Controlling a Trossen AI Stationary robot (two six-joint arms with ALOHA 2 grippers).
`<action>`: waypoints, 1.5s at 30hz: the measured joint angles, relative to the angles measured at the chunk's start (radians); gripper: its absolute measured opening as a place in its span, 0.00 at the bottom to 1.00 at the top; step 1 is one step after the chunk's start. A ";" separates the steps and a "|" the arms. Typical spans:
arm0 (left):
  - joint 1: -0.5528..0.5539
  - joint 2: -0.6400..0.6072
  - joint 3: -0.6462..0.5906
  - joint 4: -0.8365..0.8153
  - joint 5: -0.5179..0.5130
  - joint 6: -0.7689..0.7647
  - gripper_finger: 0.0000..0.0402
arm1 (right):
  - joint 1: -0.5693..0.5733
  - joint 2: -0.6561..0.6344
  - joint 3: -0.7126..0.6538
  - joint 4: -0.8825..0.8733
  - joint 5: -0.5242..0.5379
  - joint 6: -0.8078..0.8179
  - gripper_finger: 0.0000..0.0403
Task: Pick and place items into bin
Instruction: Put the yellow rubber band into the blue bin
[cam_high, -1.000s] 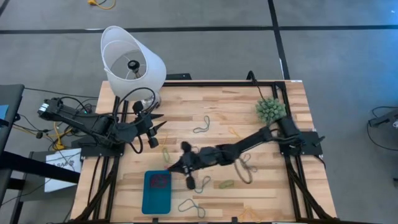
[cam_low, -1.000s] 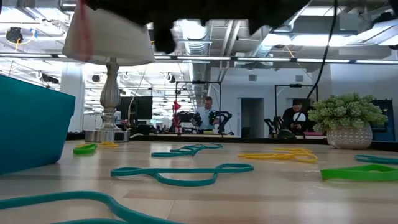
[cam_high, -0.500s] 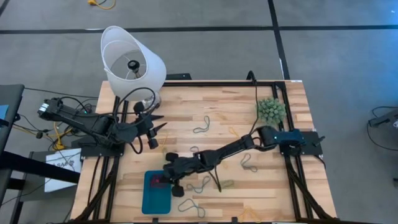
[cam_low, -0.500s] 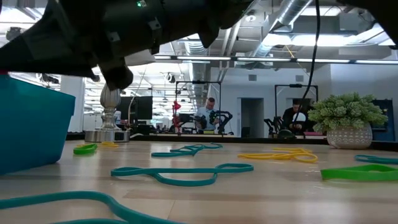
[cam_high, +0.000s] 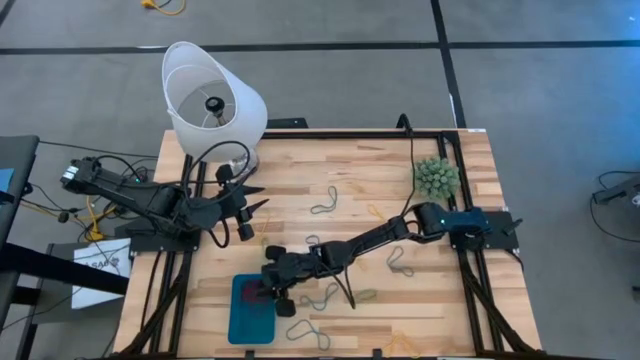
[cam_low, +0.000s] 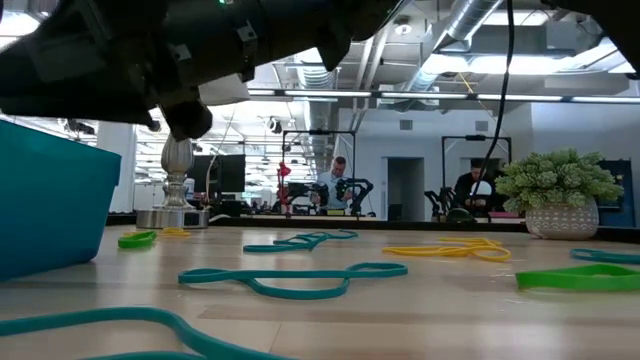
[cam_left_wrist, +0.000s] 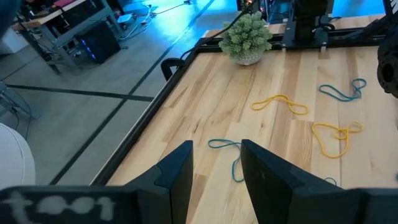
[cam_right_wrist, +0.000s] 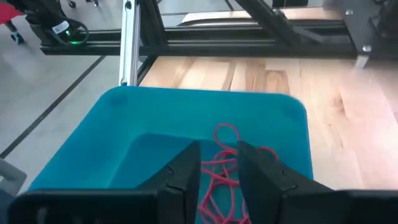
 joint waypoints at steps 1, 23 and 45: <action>0.000 0.000 0.000 0.000 0.000 0.000 0.31 | -0.002 -0.012 -0.002 -0.032 -0.001 0.001 0.25; -0.015 -0.092 -0.002 -0.372 -0.003 -0.417 0.31 | 0.023 -0.877 -0.219 -0.798 0.200 -0.183 0.27; 0.060 0.138 -0.443 0.192 0.244 -0.692 0.31 | 0.226 -1.504 -1.414 0.159 0.228 0.073 0.27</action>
